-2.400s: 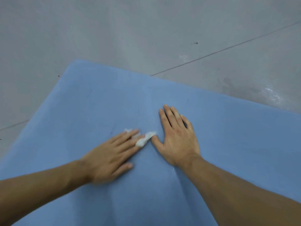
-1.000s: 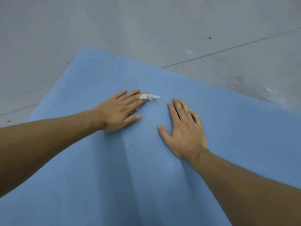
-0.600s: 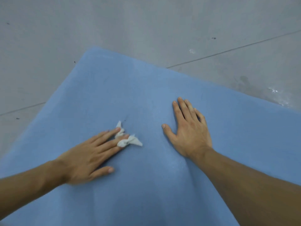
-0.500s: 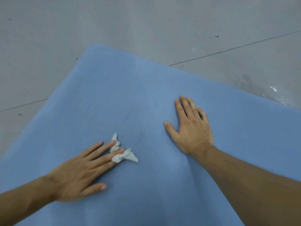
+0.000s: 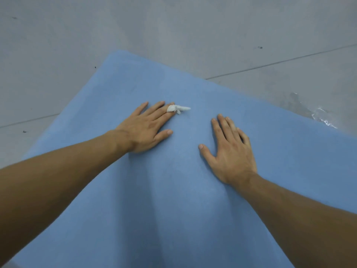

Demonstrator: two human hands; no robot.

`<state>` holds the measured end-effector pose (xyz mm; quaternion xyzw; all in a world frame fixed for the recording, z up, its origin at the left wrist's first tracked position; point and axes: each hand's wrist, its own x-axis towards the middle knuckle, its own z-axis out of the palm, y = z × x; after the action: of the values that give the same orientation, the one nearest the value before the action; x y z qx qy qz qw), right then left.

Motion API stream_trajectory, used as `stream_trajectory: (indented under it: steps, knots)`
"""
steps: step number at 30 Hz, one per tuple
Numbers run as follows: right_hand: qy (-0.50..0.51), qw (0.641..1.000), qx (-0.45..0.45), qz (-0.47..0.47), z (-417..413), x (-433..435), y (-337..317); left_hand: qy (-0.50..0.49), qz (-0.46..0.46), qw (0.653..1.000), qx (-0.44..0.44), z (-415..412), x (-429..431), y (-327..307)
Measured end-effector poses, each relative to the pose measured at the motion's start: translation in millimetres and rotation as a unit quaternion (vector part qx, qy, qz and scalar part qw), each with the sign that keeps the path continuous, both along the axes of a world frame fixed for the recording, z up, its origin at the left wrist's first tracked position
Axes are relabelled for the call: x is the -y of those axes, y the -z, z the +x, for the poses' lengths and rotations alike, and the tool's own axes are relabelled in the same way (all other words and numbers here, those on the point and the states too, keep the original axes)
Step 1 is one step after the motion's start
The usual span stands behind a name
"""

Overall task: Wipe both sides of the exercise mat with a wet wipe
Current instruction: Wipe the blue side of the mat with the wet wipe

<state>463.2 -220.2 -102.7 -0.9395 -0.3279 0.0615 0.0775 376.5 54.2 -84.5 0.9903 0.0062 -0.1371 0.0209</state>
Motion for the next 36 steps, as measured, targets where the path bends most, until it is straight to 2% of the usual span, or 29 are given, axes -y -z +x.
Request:
stream_trajectory:
  steps: [3,8,16,19,25,30,36]
  knots:
    - [-0.002,1.0,-0.001,-0.001,0,0,-1,0.004,-0.017,1.0,0.012,-8,4,0]
    - [-0.004,1.0,0.0,-0.002,0,0,0,0.059,-0.034,0.997,0.035,-92,15,7]
    - [-0.006,1.0,-0.001,-0.009,0,1,0,0.012,-0.01,1.0,0.024,-230,21,-4]
    - [-0.008,1.0,0.0,-0.022,0,1,0,0.0,-0.017,1.0,0.006,-216,11,-1]
    - [-0.009,0.999,-0.004,-0.052,1,-1,-2,-0.075,-0.032,0.997,0.007,-122,-1,3]
    - [-0.019,0.991,-0.047,-0.122,11,-7,-11,-0.087,-0.025,0.995,-0.029,-51,1,-14]
    - [0.009,0.985,-0.056,-0.163,-4,-20,-15,-0.092,-0.06,0.994,0.0,-117,11,-1]
